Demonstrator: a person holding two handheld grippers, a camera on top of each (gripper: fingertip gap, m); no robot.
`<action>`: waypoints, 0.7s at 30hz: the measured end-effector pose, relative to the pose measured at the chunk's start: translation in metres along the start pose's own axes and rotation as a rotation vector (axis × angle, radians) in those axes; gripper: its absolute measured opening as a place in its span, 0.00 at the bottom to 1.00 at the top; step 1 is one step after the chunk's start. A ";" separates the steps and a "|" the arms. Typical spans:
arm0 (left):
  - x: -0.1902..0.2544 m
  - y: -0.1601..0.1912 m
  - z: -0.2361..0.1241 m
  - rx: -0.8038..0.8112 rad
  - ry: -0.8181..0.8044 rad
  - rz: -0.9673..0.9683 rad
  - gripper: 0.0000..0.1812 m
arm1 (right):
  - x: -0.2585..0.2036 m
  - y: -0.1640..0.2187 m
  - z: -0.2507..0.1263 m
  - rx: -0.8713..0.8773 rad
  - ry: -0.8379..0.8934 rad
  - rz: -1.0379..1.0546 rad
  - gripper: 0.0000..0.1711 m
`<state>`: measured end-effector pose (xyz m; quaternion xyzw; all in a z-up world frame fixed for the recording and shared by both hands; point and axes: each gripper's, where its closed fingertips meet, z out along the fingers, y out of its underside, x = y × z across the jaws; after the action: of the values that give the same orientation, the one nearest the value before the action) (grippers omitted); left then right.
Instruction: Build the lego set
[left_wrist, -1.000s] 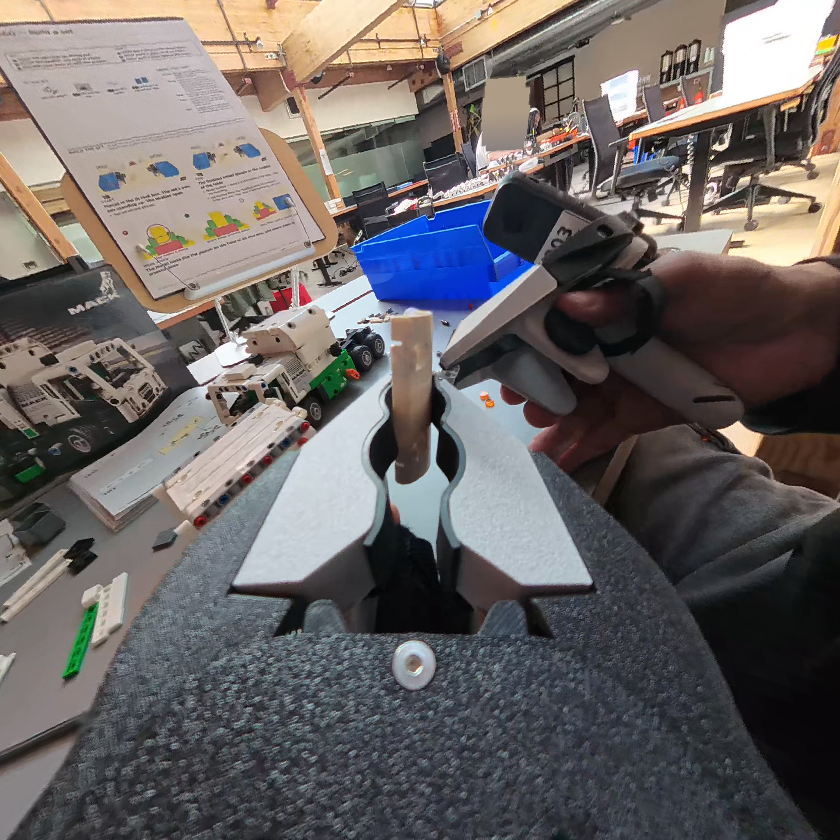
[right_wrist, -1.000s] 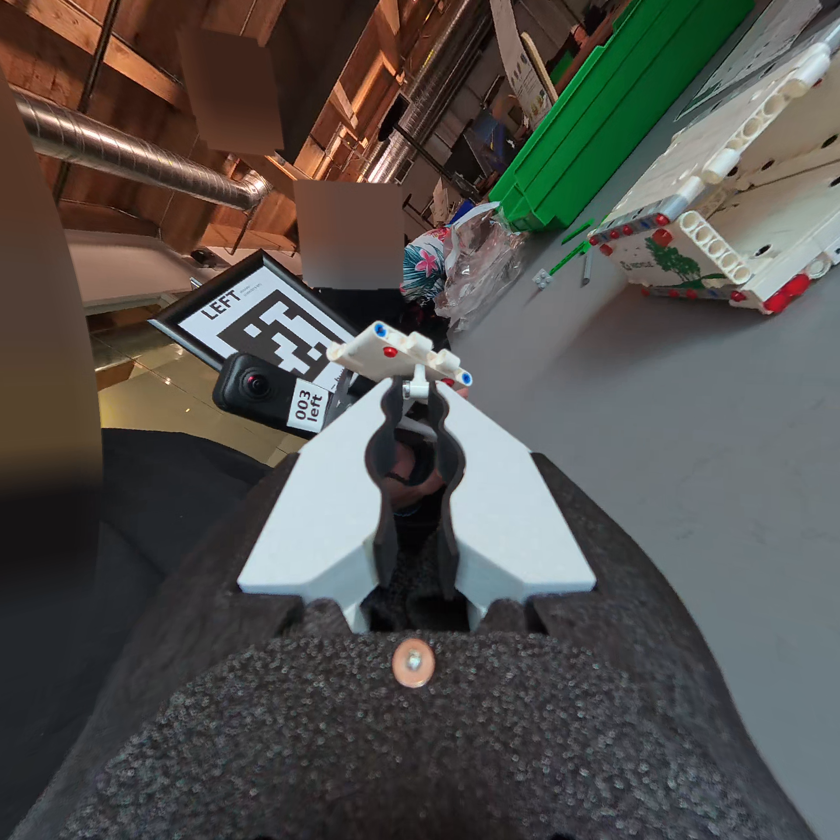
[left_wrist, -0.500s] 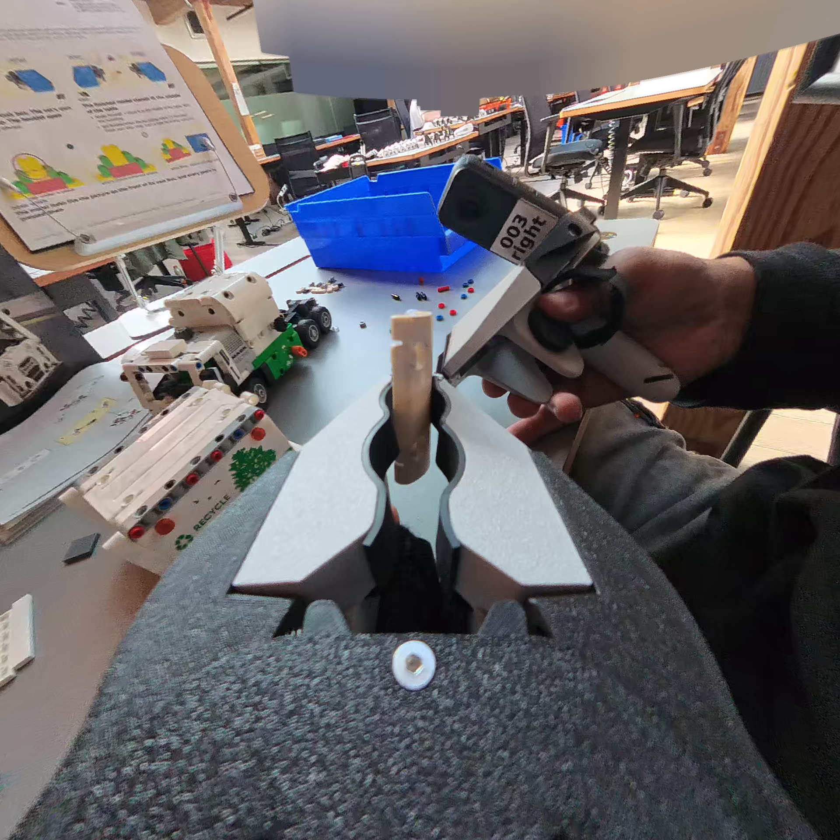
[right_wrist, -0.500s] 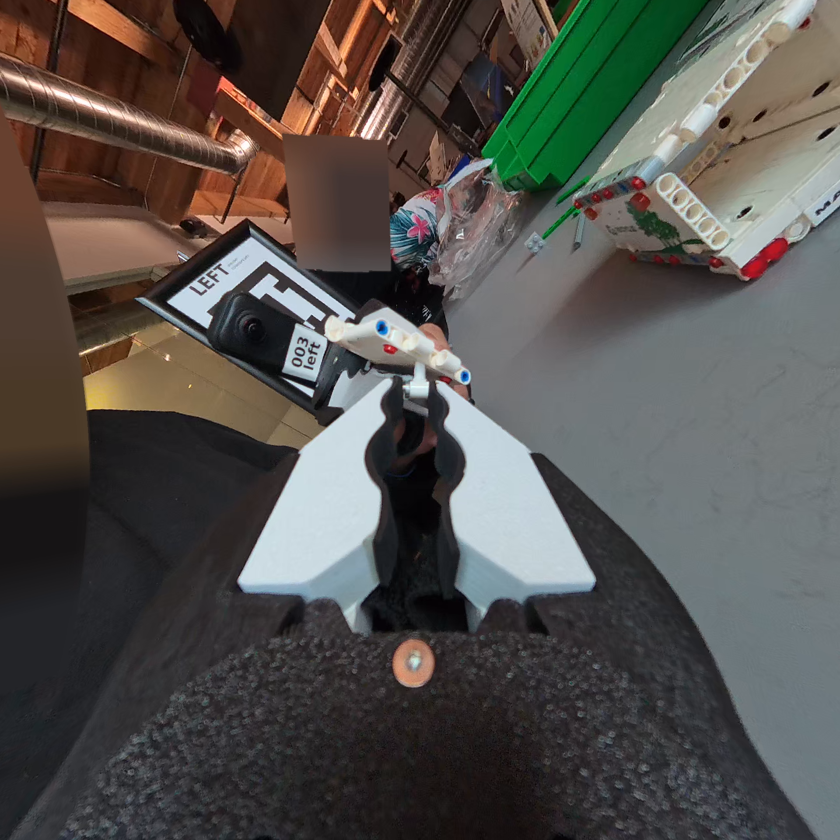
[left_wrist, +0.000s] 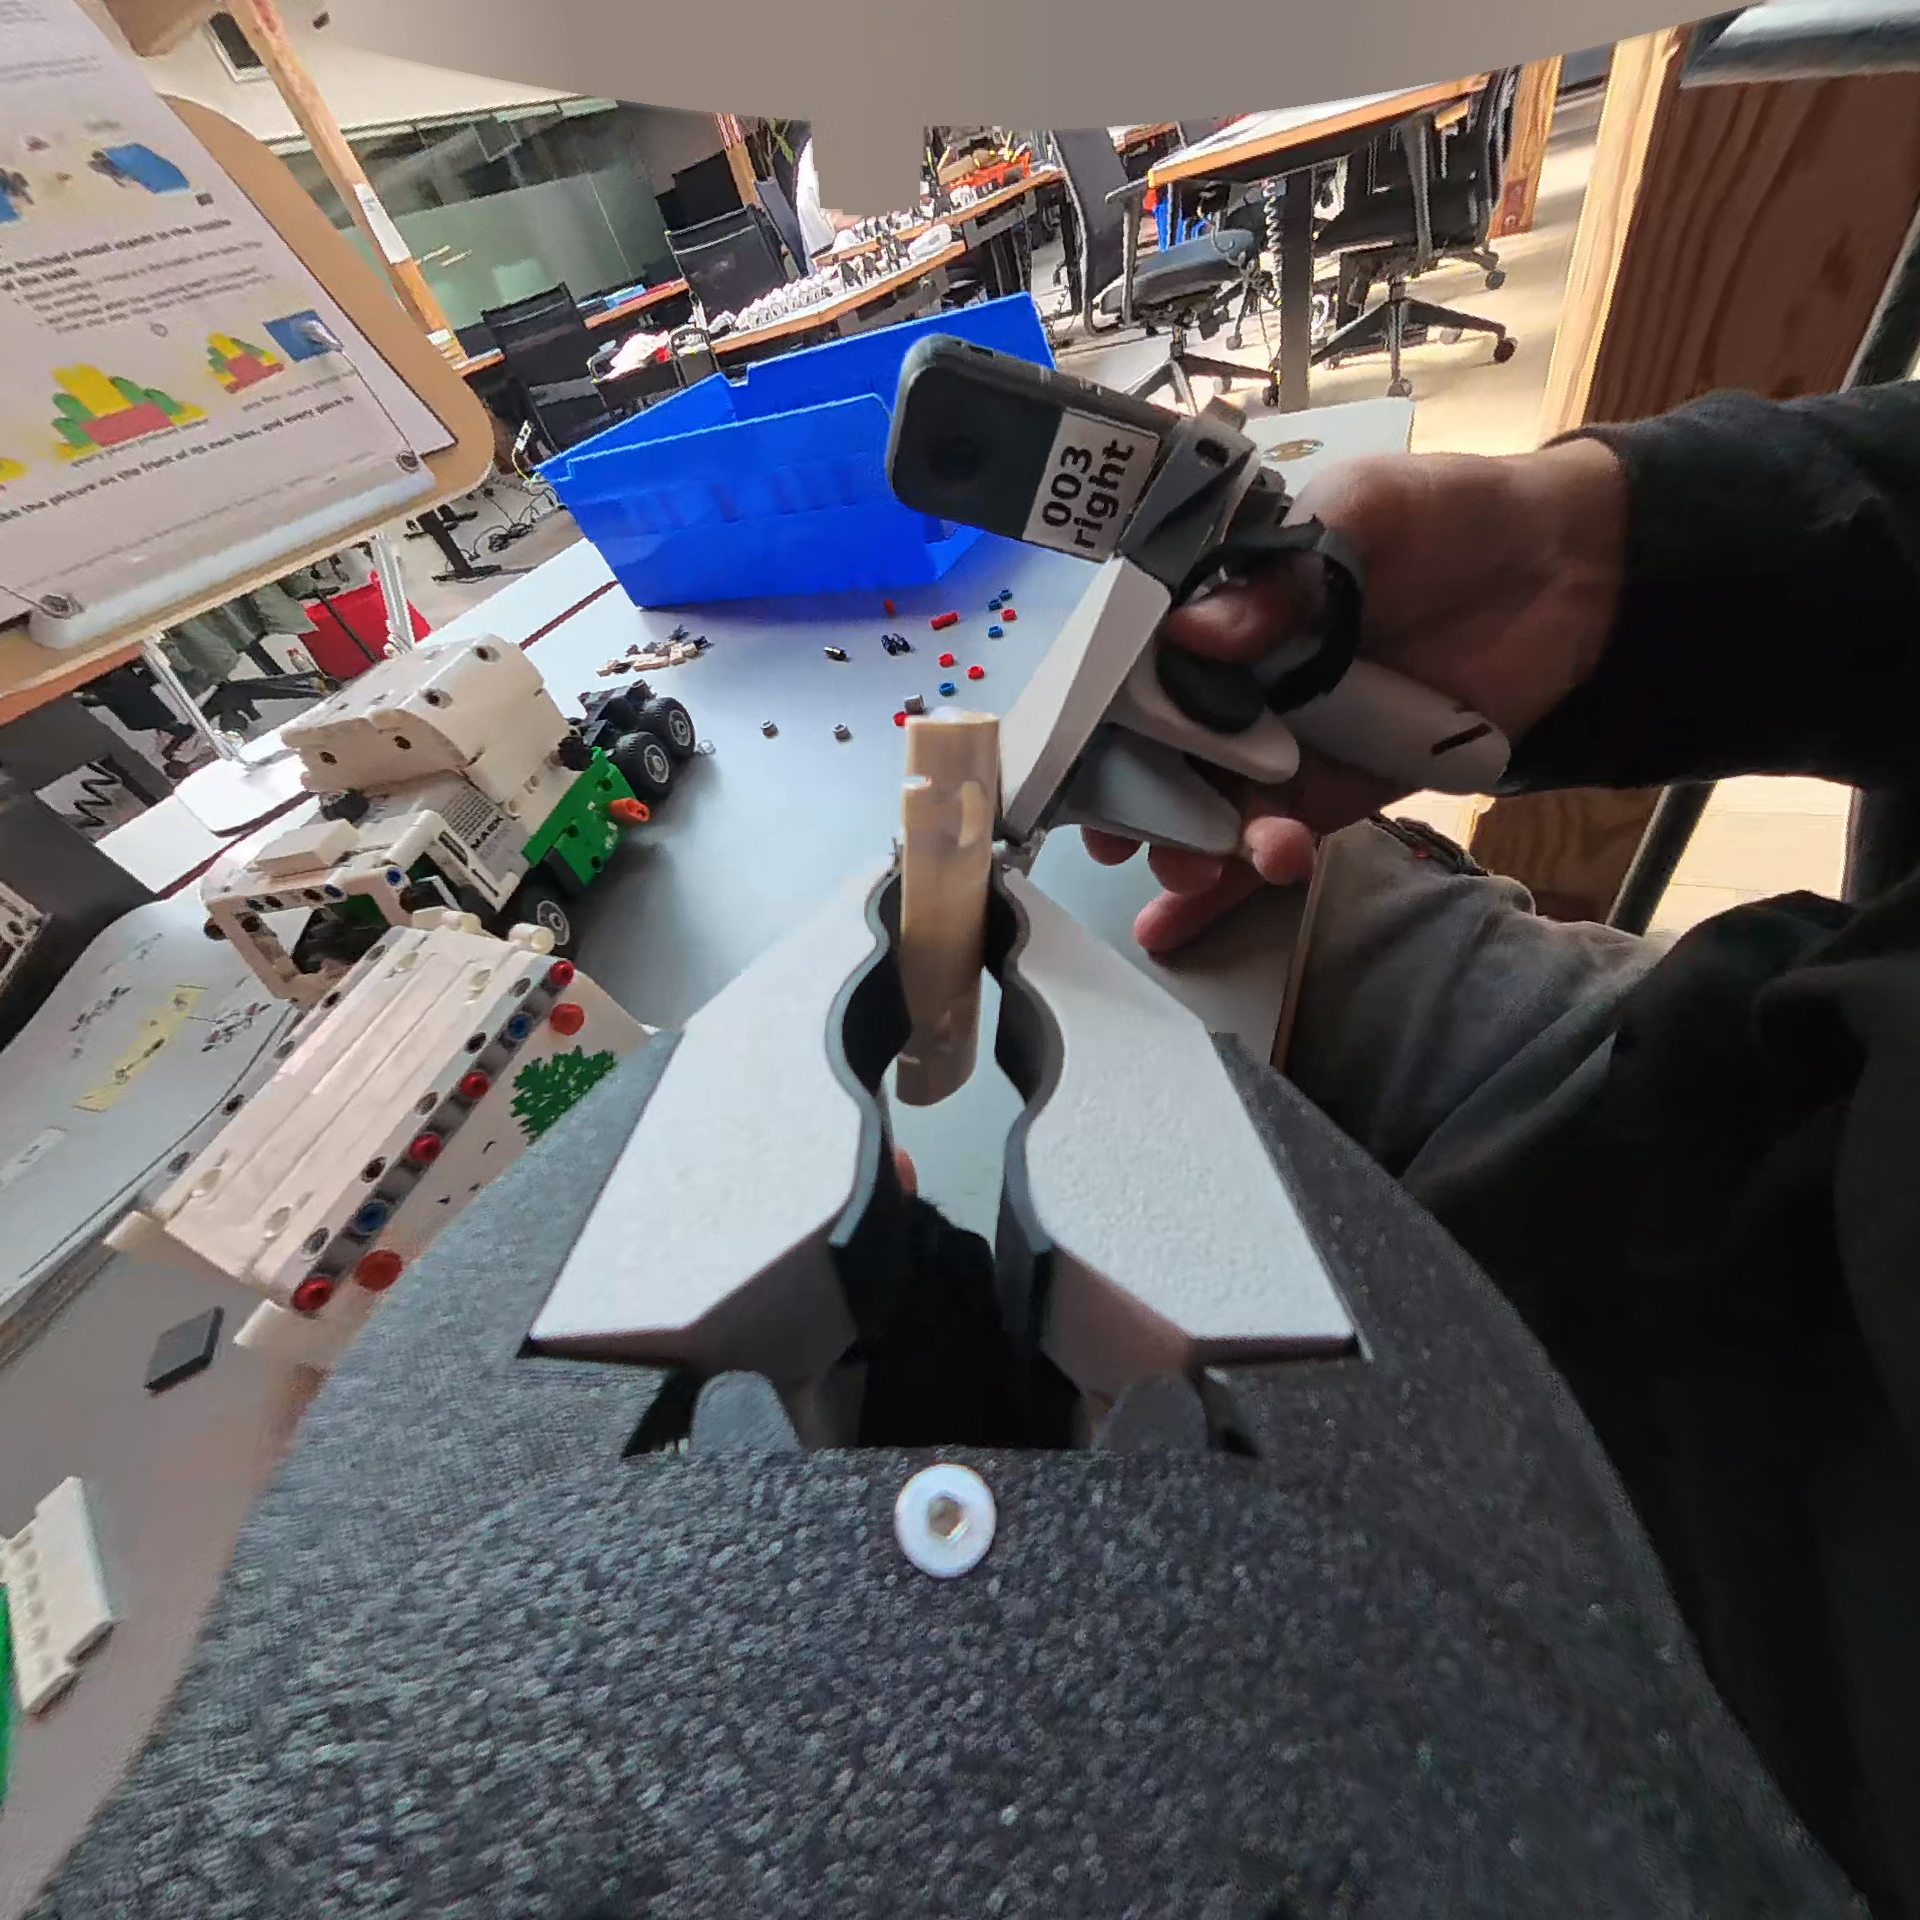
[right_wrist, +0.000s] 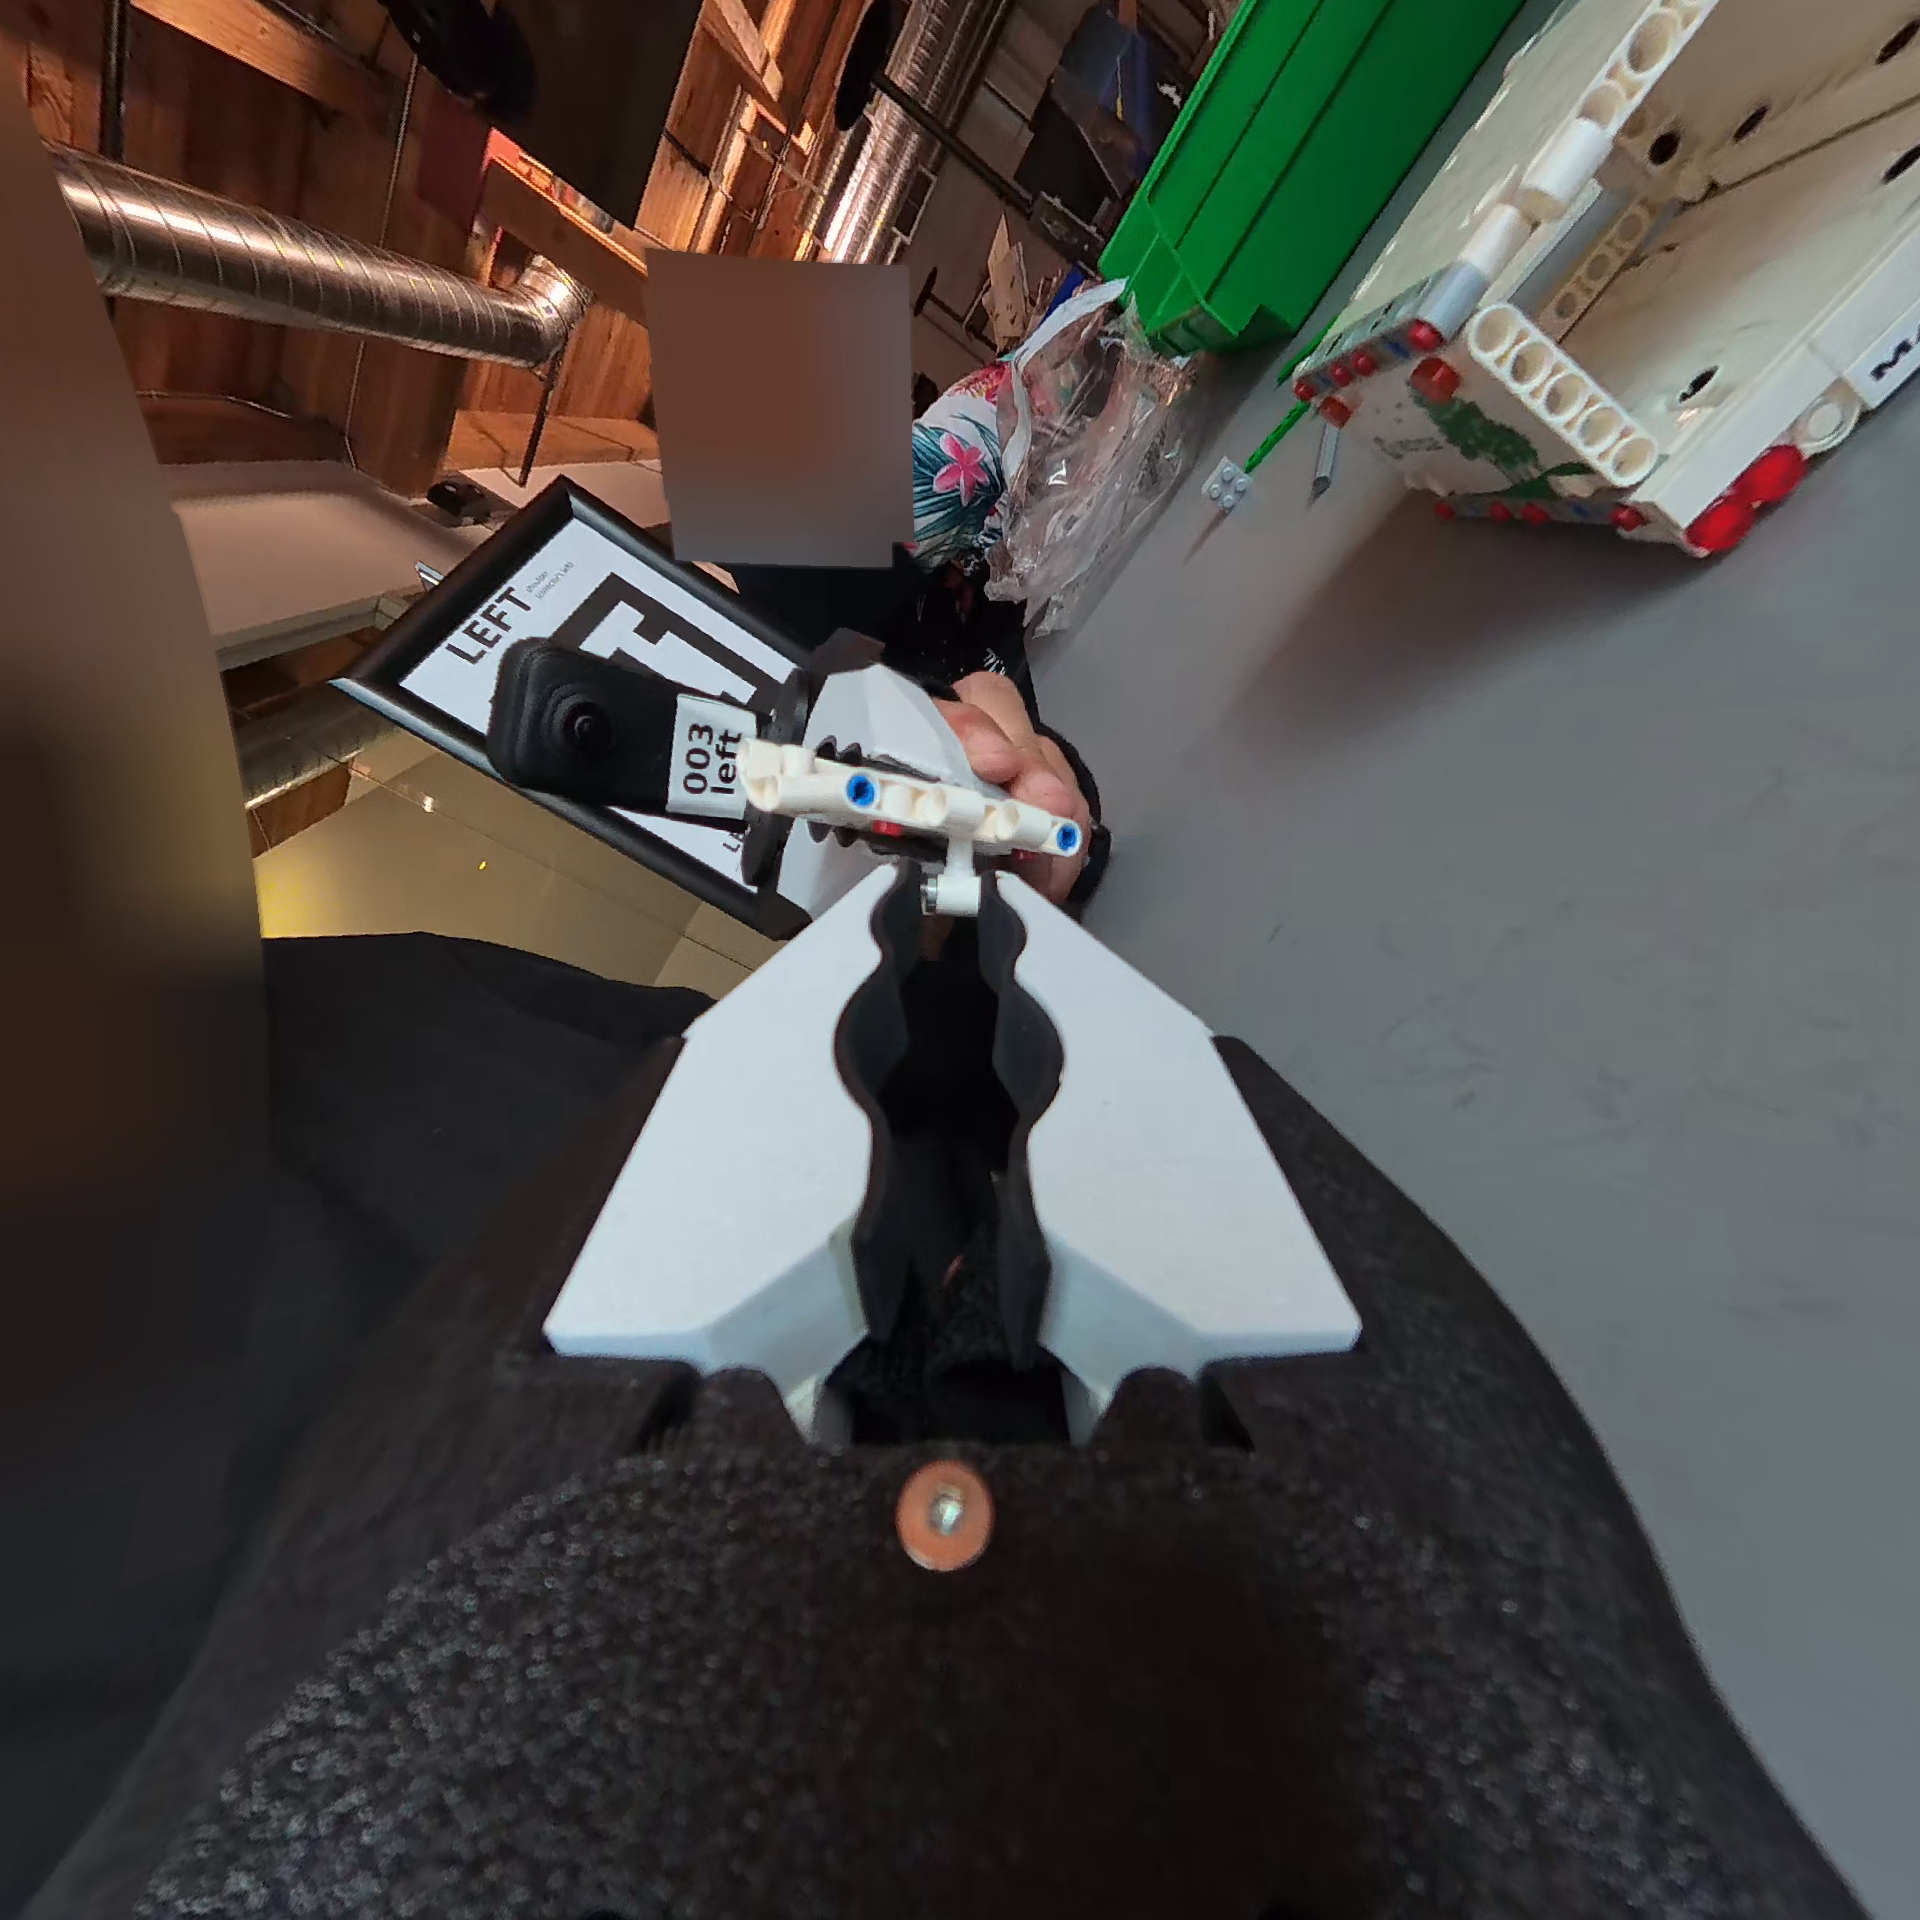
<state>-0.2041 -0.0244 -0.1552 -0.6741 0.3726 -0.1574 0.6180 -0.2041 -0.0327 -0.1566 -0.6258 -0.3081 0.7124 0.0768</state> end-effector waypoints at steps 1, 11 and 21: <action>-0.001 0.000 0.001 0.000 -0.007 -0.010 0.05 | 0.000 -0.001 -0.001 0.013 0.006 -0.007 0.05; 0.000 0.002 0.003 -0.015 -0.008 -0.009 0.05 | 0.002 0.000 0.000 0.027 0.035 -0.031 0.05; -0.009 0.010 0.003 -0.067 -0.017 -0.063 0.05 | 0.026 0.005 -0.018 -0.179 0.345 -0.375 0.05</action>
<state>-0.2118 -0.0154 -0.1633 -0.7072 0.3508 -0.1583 0.5931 -0.1910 -0.0179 -0.1819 -0.6741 -0.4630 0.5386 0.2029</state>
